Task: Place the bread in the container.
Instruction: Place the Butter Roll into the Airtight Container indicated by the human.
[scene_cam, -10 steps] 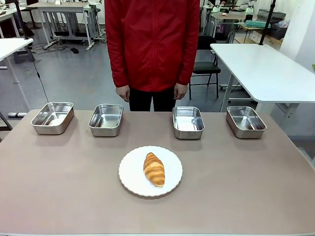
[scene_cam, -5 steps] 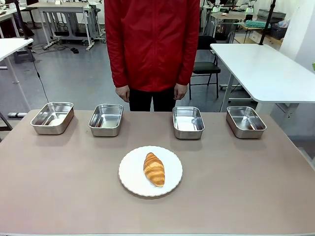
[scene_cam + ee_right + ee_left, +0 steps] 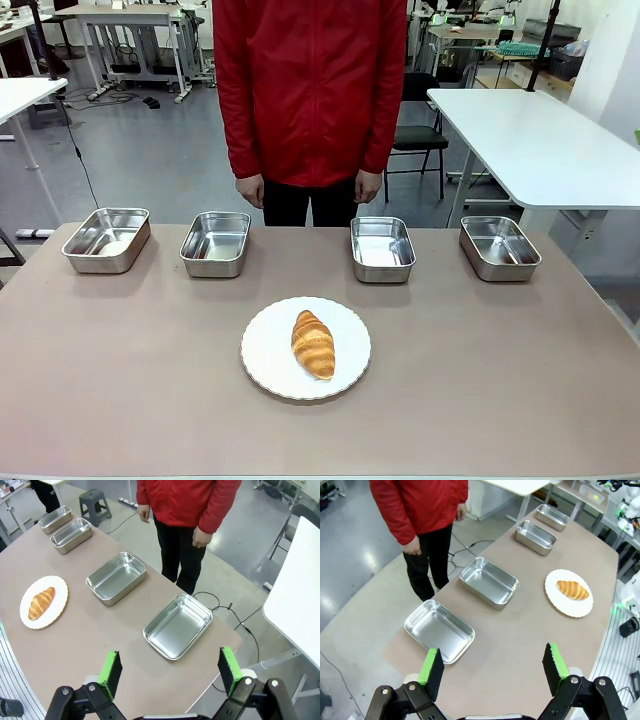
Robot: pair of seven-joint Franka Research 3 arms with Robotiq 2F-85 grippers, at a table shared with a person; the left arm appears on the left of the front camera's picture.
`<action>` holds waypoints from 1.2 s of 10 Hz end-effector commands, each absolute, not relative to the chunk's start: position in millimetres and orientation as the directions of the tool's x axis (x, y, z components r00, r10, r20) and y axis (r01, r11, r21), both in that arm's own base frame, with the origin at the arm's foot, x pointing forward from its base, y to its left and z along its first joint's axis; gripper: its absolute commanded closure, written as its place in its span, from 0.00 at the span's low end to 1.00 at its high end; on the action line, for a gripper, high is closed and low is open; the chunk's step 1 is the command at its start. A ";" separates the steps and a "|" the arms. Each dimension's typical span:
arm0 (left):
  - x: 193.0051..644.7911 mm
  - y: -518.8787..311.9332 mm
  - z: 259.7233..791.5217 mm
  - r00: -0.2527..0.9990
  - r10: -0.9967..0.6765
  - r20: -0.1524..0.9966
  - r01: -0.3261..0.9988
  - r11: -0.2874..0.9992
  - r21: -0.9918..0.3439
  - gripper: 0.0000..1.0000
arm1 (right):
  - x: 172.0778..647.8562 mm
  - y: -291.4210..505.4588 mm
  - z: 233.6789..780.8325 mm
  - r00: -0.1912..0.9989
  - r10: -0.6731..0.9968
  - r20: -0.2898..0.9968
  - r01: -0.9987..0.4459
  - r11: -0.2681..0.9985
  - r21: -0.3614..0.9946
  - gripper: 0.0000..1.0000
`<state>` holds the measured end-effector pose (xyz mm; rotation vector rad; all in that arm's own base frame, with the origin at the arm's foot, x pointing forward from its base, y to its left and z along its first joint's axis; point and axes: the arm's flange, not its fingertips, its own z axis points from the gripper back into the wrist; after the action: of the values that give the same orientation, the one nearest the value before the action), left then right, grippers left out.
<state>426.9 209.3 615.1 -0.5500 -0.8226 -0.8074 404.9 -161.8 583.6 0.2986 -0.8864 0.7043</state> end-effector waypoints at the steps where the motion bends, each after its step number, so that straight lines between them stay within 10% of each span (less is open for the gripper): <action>1: 426.1 209.2 616.2 0.409 -0.416 0.812 0.811 0.574 -0.114 0.00 | 405.0 -160.9 585.0 0.423 0.436 0.794 -0.673 0.738 -0.046 0.00; 12: 426.1 209.2 616.2 0.409 -0.416 0.812 0.811 0.574 -0.114 0.00 | 405.0 -160.9 585.0 0.423 0.436 0.794 -0.673 0.738 -0.046 0.00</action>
<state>426.9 209.3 615.2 -0.5496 -0.8229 -0.8089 404.7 -161.9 583.9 0.2961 -0.8856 0.7036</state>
